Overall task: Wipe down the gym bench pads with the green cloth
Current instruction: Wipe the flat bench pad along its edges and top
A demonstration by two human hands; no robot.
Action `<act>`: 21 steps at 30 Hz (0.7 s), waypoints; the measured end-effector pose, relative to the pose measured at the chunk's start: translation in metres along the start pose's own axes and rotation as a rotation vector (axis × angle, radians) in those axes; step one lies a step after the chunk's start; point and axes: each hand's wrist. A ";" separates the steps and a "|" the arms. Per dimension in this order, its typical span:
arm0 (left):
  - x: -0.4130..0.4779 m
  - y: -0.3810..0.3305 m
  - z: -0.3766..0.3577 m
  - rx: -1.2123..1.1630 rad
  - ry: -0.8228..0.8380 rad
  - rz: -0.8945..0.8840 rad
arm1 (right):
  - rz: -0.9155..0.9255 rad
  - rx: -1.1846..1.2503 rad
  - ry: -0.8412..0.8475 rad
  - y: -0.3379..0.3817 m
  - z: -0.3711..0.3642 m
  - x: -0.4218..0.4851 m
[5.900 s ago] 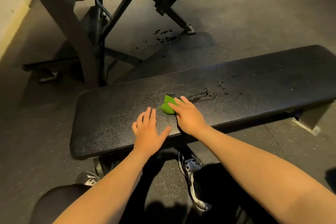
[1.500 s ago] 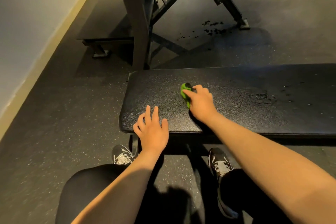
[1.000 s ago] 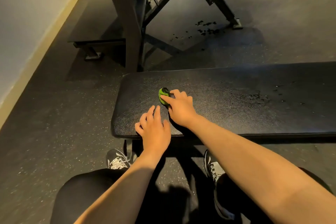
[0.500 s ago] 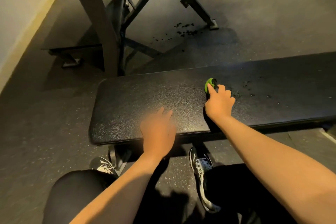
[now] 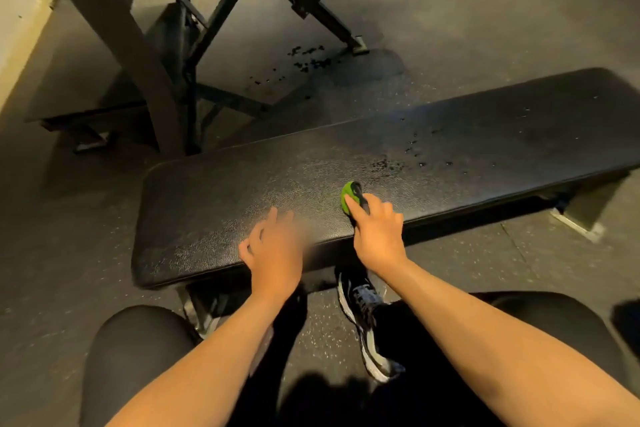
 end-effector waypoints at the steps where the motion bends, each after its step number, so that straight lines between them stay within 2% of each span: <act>1: -0.001 0.002 0.001 -0.024 0.005 0.000 | -0.079 -0.011 -0.041 -0.009 0.003 -0.001; 4: -0.003 0.003 0.001 -0.058 -0.008 -0.019 | -0.261 -0.033 -0.109 -0.012 0.006 -0.005; 7: -0.006 0.003 -0.002 -0.062 -0.018 -0.039 | -0.341 0.013 -0.113 0.013 0.000 -0.010; 9: -0.005 0.003 -0.004 -0.058 -0.009 -0.058 | -0.253 0.068 -0.111 0.038 -0.008 -0.018; 13: -0.006 0.011 -0.001 -0.099 0.029 -0.090 | 0.038 0.238 -0.034 0.083 -0.038 -0.051; 18: -0.012 0.018 0.005 -0.126 0.055 -0.118 | 0.051 0.279 -0.095 0.078 -0.044 -0.059; 21: -0.017 0.014 0.004 -0.106 0.043 -0.103 | -0.114 0.346 -0.152 0.045 -0.034 -0.051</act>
Point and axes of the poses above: each hand's wrist, its own x-axis towards the middle knuckle, its own z-axis out of the back of the hand, y = z × x, and after that the axes turned 3 degrees about -y, right-handed
